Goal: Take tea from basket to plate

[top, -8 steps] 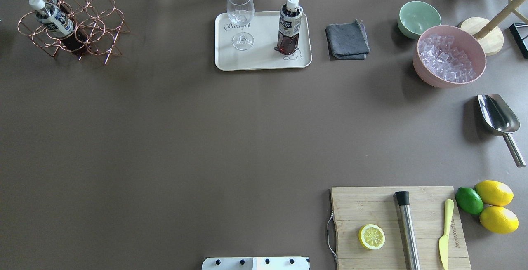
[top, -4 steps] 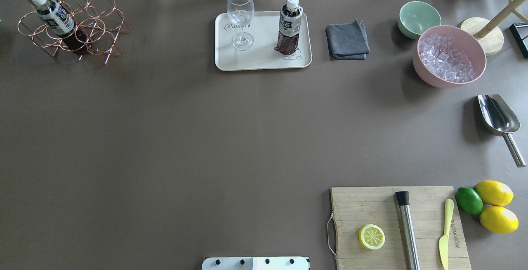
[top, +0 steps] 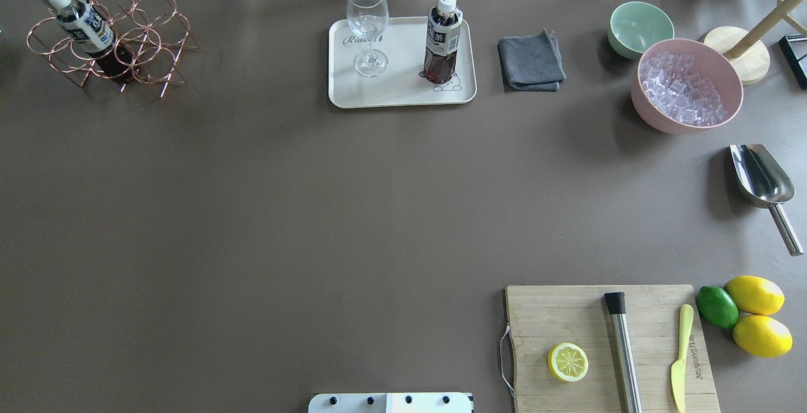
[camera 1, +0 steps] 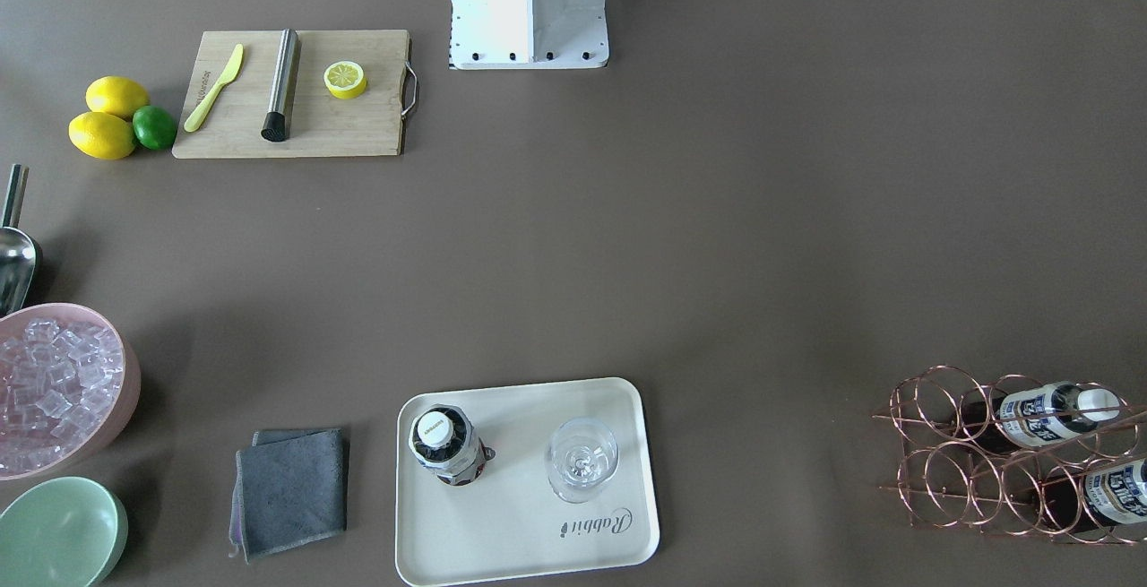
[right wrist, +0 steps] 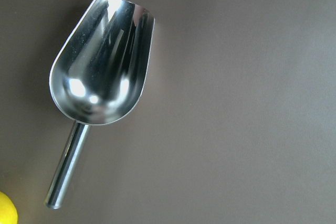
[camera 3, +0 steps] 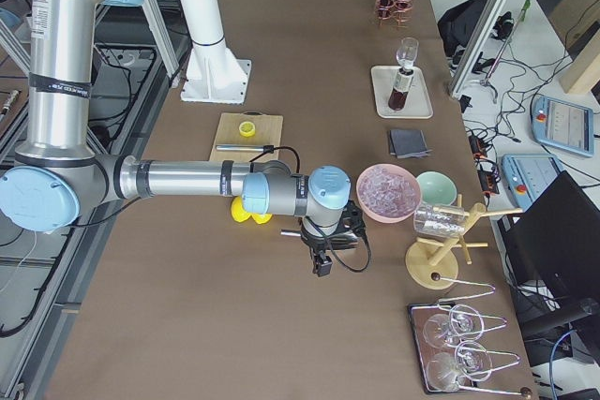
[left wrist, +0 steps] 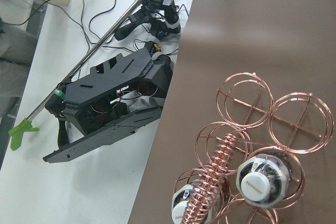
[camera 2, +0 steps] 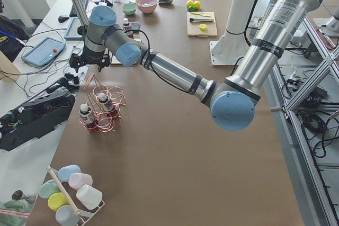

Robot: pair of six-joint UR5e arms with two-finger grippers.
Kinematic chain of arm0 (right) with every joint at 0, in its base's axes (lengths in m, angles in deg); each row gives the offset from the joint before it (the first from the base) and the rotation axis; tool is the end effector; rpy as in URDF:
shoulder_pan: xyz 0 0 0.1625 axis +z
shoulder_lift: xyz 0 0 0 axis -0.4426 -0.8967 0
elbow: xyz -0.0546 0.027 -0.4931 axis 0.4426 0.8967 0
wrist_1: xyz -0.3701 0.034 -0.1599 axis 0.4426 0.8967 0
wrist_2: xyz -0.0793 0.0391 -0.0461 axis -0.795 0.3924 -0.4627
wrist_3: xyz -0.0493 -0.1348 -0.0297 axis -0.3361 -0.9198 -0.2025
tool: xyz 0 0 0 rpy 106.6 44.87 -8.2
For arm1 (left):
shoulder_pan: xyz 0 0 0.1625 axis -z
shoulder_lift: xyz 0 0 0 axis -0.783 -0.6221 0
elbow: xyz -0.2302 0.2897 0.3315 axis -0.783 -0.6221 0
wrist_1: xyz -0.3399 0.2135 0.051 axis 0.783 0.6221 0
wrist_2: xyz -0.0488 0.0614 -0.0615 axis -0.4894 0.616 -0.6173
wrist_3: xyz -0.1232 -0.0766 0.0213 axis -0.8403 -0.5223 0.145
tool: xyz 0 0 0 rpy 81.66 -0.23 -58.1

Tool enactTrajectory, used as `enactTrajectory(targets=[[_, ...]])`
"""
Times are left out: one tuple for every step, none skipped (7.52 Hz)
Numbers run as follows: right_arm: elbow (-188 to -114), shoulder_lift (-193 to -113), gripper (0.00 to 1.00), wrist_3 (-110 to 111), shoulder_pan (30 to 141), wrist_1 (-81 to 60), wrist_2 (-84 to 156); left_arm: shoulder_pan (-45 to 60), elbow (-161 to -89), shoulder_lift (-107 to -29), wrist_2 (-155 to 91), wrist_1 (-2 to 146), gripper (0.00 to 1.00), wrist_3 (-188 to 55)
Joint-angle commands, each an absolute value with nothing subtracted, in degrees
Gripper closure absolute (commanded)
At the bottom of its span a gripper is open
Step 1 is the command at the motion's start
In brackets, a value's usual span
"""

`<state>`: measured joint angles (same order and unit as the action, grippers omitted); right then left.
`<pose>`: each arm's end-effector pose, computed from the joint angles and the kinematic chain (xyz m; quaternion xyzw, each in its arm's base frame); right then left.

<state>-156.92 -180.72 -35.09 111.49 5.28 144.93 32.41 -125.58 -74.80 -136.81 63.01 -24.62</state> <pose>0.0013 -0.4132 0.7605 0.0329 -0.3548 -0.1909 0.9146 0.0288 -0.7152 0.4393 0.4118 0.2154 0.3643 0.8070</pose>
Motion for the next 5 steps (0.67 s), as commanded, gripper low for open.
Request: enactTrajectory(targets=[[-156.92, -180.17, 0.0, -35.14, 111.0, 5.19, 145.04, 32.67, -130.95, -72.05, -141.88, 62.85, 0.02, -62.31], [-156.48, -180.08, 0.0, -34.97, 110.3, 5.19, 144.26, 32.67, -129.21, -71.44, -149.06, 62.15, 0.02, -74.27], [-156.82, -178.34, 0.0, -35.06, 110.47, 5.36, 144.6, 32.67, -124.84, -70.48, -151.75, 62.84, 0.02, -81.36], [-156.91, -178.58, 0.0, -34.53, 110.56, 5.36, 144.17, 33.8, -122.19, -69.94, -151.08, 62.59, 0.02, -81.34], [-156.04, -178.67, 0.0, -34.44, 110.47, 5.27, 143.29, 35.46, -121.2, -67.24, -151.16, 62.76, 0.02, -81.43]])
